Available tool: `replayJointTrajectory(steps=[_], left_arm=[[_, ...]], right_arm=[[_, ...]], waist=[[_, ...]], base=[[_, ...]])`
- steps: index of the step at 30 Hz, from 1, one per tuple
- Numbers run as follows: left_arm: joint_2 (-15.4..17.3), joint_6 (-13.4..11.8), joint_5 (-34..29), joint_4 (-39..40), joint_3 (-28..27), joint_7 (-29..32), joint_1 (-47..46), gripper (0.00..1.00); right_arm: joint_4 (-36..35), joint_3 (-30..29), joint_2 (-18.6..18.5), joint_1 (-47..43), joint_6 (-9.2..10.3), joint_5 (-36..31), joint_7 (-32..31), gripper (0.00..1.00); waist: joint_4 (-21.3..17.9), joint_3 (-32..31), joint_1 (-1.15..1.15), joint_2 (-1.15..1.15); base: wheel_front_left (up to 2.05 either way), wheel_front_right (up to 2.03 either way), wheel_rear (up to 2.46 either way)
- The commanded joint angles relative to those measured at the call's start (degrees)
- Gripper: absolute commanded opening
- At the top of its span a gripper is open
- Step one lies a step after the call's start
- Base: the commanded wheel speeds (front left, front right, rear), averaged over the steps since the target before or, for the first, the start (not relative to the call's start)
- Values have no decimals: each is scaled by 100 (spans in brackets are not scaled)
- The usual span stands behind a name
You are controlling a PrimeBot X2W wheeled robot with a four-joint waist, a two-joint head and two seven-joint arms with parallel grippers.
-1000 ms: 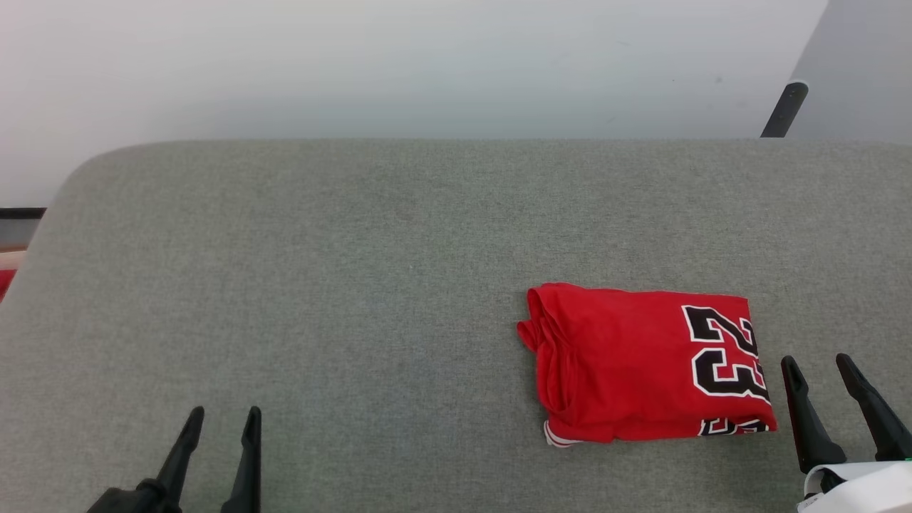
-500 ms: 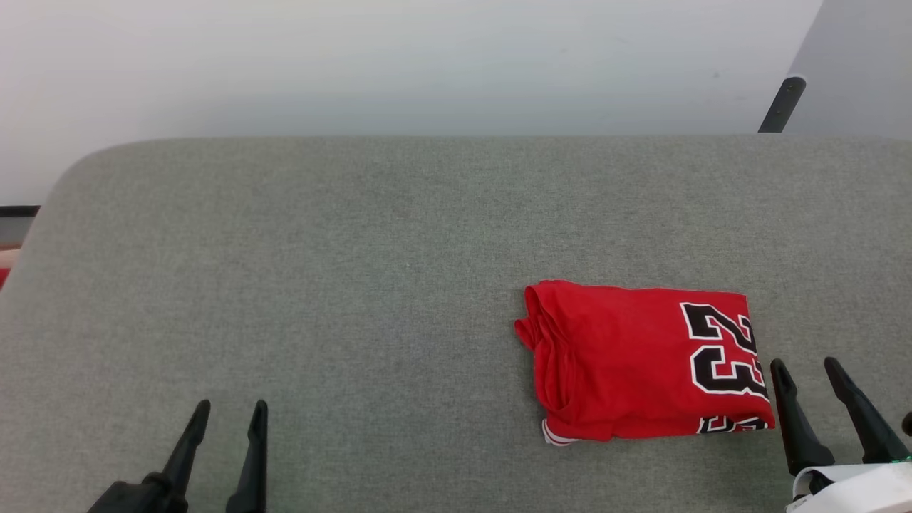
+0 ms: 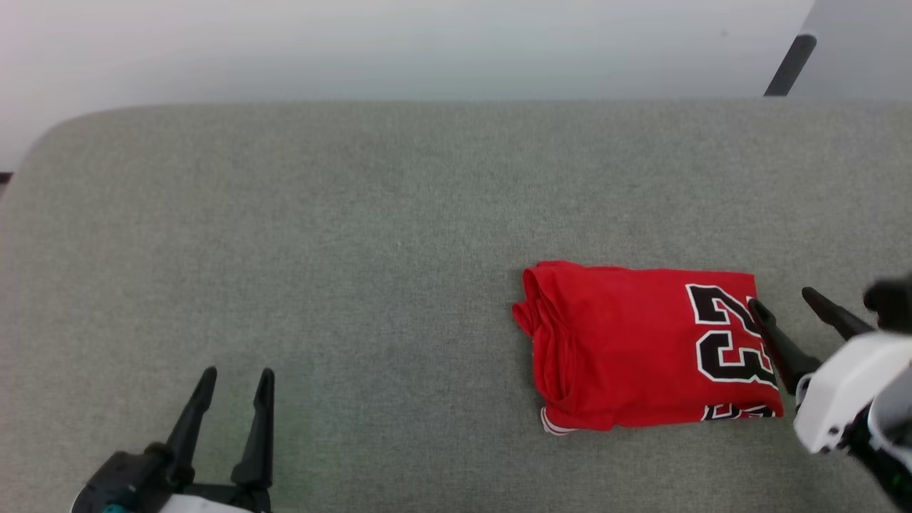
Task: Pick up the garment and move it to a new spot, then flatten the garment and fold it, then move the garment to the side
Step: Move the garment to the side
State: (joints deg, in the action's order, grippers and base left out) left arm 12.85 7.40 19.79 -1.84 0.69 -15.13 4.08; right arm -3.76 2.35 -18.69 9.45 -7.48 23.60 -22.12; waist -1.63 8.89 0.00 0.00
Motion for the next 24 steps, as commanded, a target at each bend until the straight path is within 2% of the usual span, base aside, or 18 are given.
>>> replayJointTrajectory(steps=[1,5,8,11,18,24], left_arm=[[31,12,45,2,28,6,-92,100],[75,12,118,-14,97,7,-242,100],[97,12,159,-33,128,7,-331,100],[119,12,200,-34,145,7,-426,100],[210,12,304,-6,207,7,-683,100],[264,12,381,-25,280,7,-897,100]], right_arm=[[-12,32,-86,165,-1,16,-419,100],[82,-109,-168,505,-1,357,-2129,100],[127,-423,-112,677,-1,534,-3377,100],[64,-760,-6,844,-1,506,-4238,100],[-82,-1228,527,1173,-1,64,-5082,100],[51,-1347,815,1184,-1,-365,-5094,100]], waist=[[-11,143,0,0],[-4,331,0,0],[3,461,0,0],[7,603,0,0],[63,980,0,0],[131,1306,0,0]], base=[[0,0,0],[0,0,0],[0,0,0],[0,0,0],[0,0,0],[0,0,0]])
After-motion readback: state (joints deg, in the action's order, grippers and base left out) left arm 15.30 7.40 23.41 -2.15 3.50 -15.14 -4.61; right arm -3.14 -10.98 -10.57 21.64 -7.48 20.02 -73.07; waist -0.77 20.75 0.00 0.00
